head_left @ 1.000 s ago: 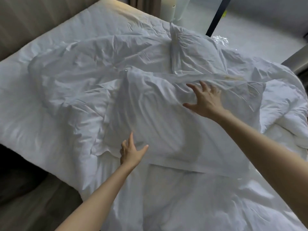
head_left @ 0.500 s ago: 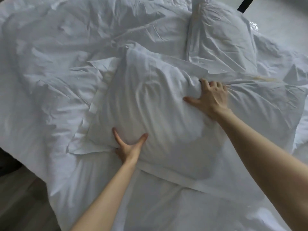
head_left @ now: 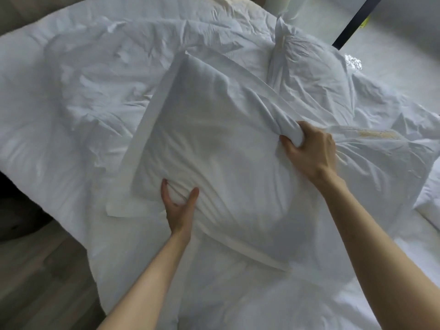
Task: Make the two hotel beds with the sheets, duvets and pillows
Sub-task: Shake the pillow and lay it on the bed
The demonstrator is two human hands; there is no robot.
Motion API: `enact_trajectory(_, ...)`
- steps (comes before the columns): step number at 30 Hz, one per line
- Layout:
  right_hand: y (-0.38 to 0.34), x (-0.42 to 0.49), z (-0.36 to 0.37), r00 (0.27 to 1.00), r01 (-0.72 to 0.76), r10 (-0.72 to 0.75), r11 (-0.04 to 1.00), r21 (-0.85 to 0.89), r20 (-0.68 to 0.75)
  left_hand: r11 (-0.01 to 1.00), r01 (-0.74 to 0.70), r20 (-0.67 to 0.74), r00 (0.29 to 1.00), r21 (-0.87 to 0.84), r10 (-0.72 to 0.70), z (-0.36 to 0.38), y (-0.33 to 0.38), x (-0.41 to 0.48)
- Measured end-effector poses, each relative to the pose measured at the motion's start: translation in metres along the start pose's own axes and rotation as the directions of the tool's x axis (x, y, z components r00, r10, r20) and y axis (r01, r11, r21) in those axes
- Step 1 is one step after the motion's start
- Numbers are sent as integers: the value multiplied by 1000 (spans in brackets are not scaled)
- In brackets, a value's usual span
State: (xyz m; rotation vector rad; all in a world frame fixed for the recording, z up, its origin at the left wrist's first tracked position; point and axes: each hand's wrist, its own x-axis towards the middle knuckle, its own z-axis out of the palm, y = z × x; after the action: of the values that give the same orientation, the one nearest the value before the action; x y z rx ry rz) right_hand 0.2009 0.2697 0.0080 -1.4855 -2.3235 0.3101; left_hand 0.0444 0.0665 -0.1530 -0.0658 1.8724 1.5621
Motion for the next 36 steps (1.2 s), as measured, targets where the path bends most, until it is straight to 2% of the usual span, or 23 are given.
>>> enact_trajectory(8, -99, -44, -72, 991, 58, -31, 976, 211, -129, 959, -283, -1, 959, -11, 283, -114, 113, -20)
enact_trajectory(13, -181, -89, -92, 978, 172, -124, 930, 324, -166, 918, -396, -84, 915, -13, 394, -214, 162, -47)
enact_trajectory(17, -244, -124, -96, 969, 241, -198, 884, 400, -147, 882, -472, -206, 863, 1, 462, -294, 178, -78)
enact_trajectory(22, -311, -175, -98, 935, 346, -336, 801, 488, -111, 876, -481, -363, 814, 13, 453, -387, 172, -133)
enact_trajectory(26, -354, -219, -99, 878, 433, -471, 711, 555, -81, 873, -487, -515, 741, 30, 431, -450, 145, -192)
enact_trajectory(32, -417, -308, -102, 729, 534, -685, 552, 640, -18, 884, -467, -730, 606, -2, 318, -529, 91, -300)
enact_trajectory(36, -470, -380, -101, 602, 561, -797, 453, 693, 33, 883, -467, -842, 494, -48, 216, -583, 53, -371)
